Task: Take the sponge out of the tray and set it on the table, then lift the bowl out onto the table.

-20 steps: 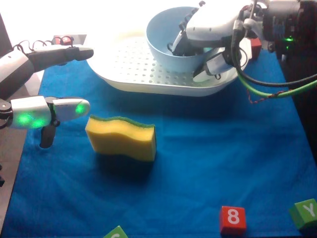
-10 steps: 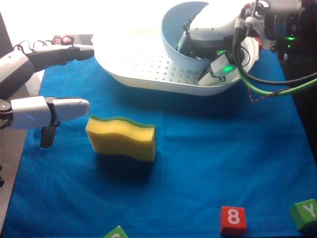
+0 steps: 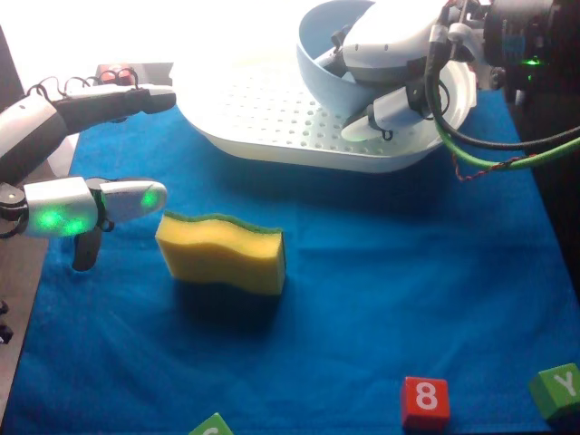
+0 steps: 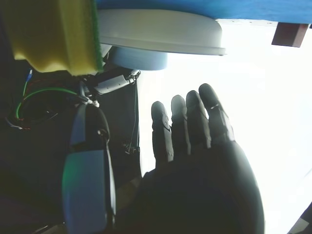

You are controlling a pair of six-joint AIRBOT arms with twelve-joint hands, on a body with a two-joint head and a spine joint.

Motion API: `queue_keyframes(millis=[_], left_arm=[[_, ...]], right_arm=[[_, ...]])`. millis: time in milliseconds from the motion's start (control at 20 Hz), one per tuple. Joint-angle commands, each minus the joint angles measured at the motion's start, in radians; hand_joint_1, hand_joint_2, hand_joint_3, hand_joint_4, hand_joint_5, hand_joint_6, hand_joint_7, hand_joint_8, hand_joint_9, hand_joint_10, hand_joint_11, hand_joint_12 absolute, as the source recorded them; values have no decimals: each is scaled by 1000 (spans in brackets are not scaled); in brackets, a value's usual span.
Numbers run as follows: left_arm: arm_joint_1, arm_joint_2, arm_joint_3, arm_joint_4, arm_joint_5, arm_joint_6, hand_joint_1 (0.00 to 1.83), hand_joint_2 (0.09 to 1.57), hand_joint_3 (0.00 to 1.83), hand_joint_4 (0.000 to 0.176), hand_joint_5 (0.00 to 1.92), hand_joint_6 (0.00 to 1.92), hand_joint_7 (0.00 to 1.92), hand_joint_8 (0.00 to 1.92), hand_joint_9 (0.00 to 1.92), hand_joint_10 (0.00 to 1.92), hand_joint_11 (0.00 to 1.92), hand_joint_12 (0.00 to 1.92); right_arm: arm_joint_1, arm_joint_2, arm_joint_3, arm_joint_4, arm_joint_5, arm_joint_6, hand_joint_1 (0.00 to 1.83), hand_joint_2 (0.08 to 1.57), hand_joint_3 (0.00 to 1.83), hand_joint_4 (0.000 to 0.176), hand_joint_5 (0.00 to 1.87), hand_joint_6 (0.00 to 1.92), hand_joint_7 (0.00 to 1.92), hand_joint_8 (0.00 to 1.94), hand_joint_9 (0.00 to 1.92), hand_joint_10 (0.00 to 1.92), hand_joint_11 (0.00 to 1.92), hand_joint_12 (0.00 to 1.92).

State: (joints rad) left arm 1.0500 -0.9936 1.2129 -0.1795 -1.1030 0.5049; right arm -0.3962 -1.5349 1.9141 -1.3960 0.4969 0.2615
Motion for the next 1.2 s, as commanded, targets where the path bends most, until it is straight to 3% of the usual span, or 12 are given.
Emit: queue_keyframes(millis=[0,100,450,500,650,850,900,950,1000,1050,1100,1150], left_arm=[[-9,-1,4,-13,-125,-8,765,1046,0,54,462,1,350,1,281,2,0,837],[-9,-2,4,-13,-126,-9,765,1053,3,52,455,0,343,0,277,0,0,843],[-9,-3,1,-15,-131,-11,789,1044,0,40,469,1,352,1,287,3,0,861],[-9,-3,0,-15,-132,-11,775,1052,2,41,459,0,345,0,284,1,0,865],[-9,-3,-1,-17,-135,-11,809,1047,0,46,465,2,338,0,273,0,0,822],[-4,5,-11,-24,-143,-11,775,1053,2,46,457,0,338,0,274,0,0,826],[-3,5,-11,-25,-144,-11,770,1059,3,44,458,0,337,0,276,1,0,839],[-2,6,-12,-27,-145,-11,774,1053,0,46,464,2,338,0,277,1,0,836],[1,8,-15,-30,-149,-11,768,1053,0,43,465,2,336,0,276,0,0,833],[5,10,-17,-33,-154,-11,770,1058,2,49,461,0,325,0,264,0,0,805],[9,11,-19,-35,-156,-11,764,1064,4,48,453,0,323,0,261,0,0,800],[11,11,-19,-36,-156,-11,763,1066,4,47,453,1,325,2,262,1,0,801]], right_arm=[[19,7,-5,47,36,-1,920,1453,0,0,437,1814,1460,1941,1703,1921,1691,1921],[24,20,-20,47,50,-1,980,1399,0,0,508,1704,1463,1941,1706,1921,1713,1921],[84,125,-134,68,127,-1,752,1493,2,0,411,1894,1423,1941,1634,1921,1620,1921],[91,149,-170,78,139,-20,534,1534,15,0,537,1916,1466,1941,1661,1921,1648,1921],[93,228,-284,110,167,-95,565,1510,0,0,664,1921,1511,1941,1677,1921,1662,1921],[93,352,-427,114,306,-103,704,1526,1,0,358,1921,1379,1941,1658,1921,1678,1921],[92,382,-465,110,332,-103,917,1413,0,0,71,1713,1316,1941,1649,1921,1665,1921],[89,403,-491,101,349,-103,919,1444,0,0,339,1787,1363,1941,1656,1921,1685,1921],[83,428,-530,89,371,-103,904,1465,7,0,374,1835,1355,1941,1658,1921,1689,1921],[75,452,-566,75,391,-103,777,1495,13,0,384,1904,1403,1941,1660,1921,1693,1921],[65,467,-593,59,408,-103,541,1523,14,0,676,1918,1455,1941,1671,1914,1709,1921],[52,476,-614,43,418,-103,666,1538,13,0,697,1920,1462,1941,1675,1920,1714,1921]])
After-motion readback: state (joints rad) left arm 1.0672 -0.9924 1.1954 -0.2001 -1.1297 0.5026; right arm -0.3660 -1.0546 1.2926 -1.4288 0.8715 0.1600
